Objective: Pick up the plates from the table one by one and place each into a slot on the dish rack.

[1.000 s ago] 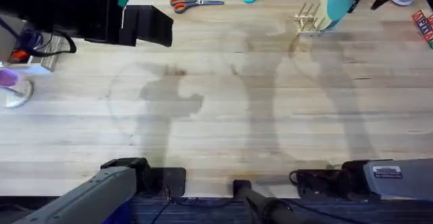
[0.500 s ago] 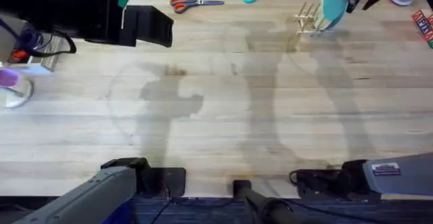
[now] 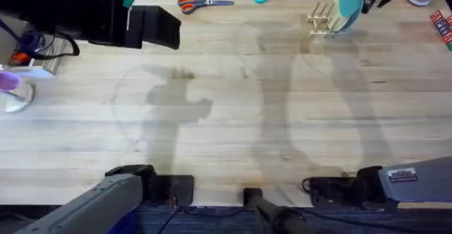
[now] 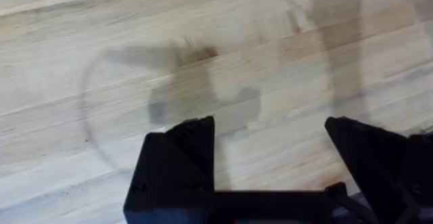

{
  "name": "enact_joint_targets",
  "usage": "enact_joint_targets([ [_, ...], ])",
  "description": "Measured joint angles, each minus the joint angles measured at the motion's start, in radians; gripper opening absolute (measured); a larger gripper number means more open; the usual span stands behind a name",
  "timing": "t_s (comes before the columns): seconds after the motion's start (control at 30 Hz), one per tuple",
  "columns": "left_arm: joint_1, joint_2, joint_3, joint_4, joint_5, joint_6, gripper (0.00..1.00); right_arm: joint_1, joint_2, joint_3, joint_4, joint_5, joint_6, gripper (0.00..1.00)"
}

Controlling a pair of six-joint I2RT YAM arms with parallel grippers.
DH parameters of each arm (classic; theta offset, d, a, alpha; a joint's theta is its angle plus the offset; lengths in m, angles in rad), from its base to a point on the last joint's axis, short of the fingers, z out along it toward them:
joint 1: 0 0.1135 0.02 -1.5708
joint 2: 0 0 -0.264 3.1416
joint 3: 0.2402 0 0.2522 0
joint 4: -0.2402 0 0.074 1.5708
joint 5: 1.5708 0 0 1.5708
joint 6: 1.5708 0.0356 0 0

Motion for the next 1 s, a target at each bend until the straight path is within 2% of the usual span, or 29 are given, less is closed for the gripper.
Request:
enact_joint_targets([
  [0.2, 0.0, 0.0, 0.0, 0.0, 0.0, 0.0, 0.995, -0.005, 0.002, 0.0, 0.005, 0.0, 0.0, 0.028],
  [0.63, 0.0, 0.0, 0.0, -0.003, 0.0, 0.0, 0.995, -0.005, 0.089, 0.0, 0.033, -0.029, 0.0, 0.028],
  [1.0, 0.0, 0.0, 0.0, -0.006, 0.0, 0.0, 0.995, -0.006, 0.096, 0.0, 0.083, -0.031, 0.0, 0.026],
])
